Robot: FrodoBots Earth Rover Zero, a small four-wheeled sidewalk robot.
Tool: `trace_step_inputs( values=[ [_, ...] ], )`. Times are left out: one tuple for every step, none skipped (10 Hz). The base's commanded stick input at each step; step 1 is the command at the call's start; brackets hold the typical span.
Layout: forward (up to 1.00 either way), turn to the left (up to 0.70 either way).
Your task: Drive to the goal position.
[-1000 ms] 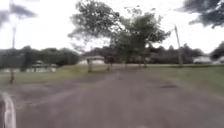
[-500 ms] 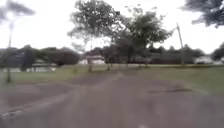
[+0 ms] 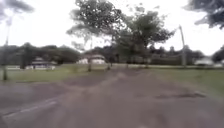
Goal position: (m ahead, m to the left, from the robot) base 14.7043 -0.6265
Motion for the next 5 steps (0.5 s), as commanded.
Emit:
trace_step_inputs(
  values=[
    [0.7, -0.18],
    [0.7, -0.33],
    [0.7, 0.0],
    [0.7, 0.0],
    [0.7, 0.0]
  ],
)
